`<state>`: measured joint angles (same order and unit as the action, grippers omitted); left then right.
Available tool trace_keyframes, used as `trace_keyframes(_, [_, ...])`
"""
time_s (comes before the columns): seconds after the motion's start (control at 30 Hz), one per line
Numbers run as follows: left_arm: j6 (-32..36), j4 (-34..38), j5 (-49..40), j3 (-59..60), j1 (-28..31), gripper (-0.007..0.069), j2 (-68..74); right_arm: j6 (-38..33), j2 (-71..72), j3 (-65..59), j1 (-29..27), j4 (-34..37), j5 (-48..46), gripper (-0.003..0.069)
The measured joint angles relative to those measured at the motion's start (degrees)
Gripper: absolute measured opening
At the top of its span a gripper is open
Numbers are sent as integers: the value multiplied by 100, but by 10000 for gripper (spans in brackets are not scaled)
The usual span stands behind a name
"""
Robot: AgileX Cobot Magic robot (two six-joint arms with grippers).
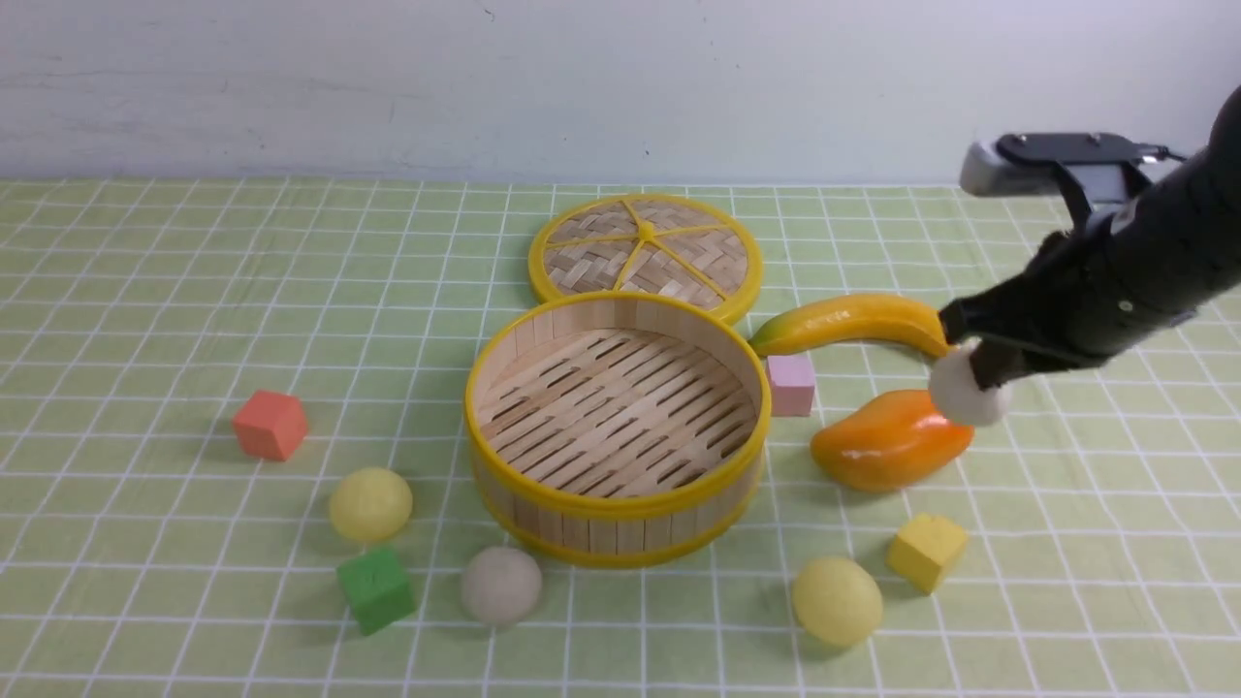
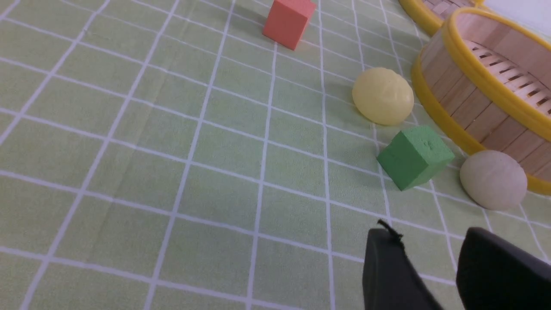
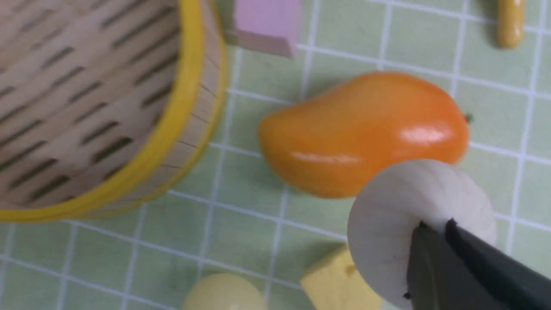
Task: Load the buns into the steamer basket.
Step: Use the right arm to put the steamed stuffed bun into the steamer
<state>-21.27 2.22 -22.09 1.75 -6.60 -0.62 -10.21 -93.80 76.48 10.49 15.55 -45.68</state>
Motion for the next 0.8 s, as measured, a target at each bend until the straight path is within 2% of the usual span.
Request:
trace_keyframes(0.17, [5, 0, 0, 0, 0, 238, 0, -507, -436, 817, 521, 652, -17, -10])
trace_keyframes(0.4, [5, 0, 0, 0, 0, 238, 0, -572, -1885, 2155, 1216, 776, -17, -10])
trace_keyframes(0.53, [5, 0, 0, 0, 0, 238, 0, -566, -2537, 2634, 1301, 808, 59, -7])
trace_keyframes(0.8, [5, 0, 0, 0, 0, 238, 0, -521, -3119, 2770, 1293, 734, 289, 5])
